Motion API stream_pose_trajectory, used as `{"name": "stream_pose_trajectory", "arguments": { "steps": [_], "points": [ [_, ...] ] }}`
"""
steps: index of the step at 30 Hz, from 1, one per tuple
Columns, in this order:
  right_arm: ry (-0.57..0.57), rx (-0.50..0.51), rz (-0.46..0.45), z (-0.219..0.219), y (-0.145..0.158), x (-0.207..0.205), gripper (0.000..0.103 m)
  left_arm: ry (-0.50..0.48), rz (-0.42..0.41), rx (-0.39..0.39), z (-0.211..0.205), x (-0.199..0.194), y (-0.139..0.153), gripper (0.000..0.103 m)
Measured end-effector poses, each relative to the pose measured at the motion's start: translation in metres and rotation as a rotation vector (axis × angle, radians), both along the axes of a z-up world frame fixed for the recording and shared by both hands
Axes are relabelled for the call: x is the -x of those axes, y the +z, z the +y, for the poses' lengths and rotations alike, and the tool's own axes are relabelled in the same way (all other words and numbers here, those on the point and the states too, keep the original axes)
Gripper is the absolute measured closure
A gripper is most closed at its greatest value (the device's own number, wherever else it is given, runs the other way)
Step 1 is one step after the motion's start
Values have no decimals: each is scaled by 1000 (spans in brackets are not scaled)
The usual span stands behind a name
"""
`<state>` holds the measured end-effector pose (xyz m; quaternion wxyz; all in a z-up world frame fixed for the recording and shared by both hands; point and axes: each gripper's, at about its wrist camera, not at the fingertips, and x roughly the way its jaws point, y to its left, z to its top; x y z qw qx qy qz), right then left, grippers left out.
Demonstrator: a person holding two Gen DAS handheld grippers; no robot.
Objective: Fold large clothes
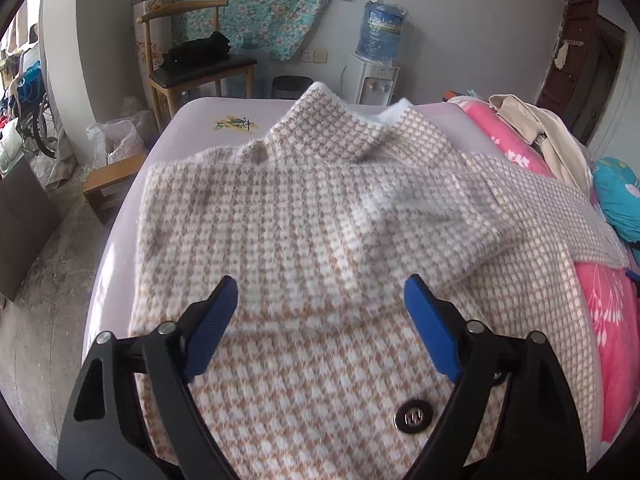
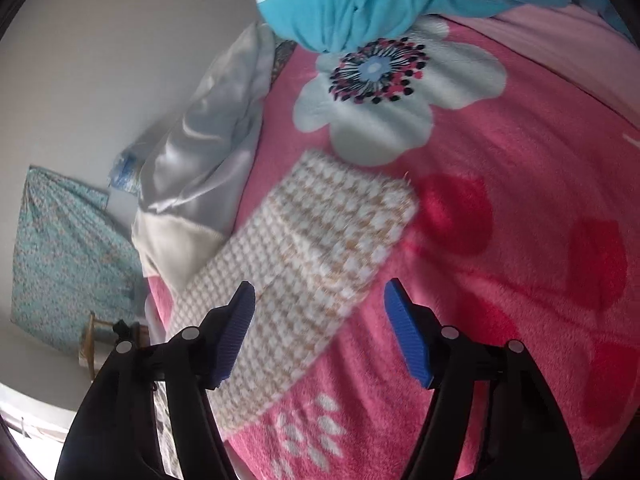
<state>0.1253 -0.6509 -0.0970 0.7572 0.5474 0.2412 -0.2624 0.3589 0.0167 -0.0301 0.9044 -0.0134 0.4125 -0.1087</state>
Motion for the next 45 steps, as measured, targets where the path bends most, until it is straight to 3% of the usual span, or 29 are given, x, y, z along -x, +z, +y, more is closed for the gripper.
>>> {"name": "stream_pose_trajectory", "arguments": {
  "steps": [5,9,15,17,24,32,40,45],
  "points": [
    [-45,-52,24,-26,-13,-6,45,12,37,-15,-11,-39,-15,44],
    [-42,-9,82,-36,-12,-18,54,27,125,-38,-15,-57,-39,63],
    [-42,41,115,-35,-8,-15,84,27,104,-84,-20,-54,-46,63],
    [-32,78,109,-31,1,-12,87,24,110,-74,-18,-55,-45,63],
    [44,336,76,11,84,-19,88,19,115,-48,-11,-55,-45,70],
    [201,579,-40,97,194,-47,89,14,128,20,1,-56,-42,77],
    [409,712,-177,212,273,-93,89,-24,76,97,20,-28,-9,78],
    [582,742,-261,302,296,-128,89,-40,56,150,44,0,11,78]
  ]
}}
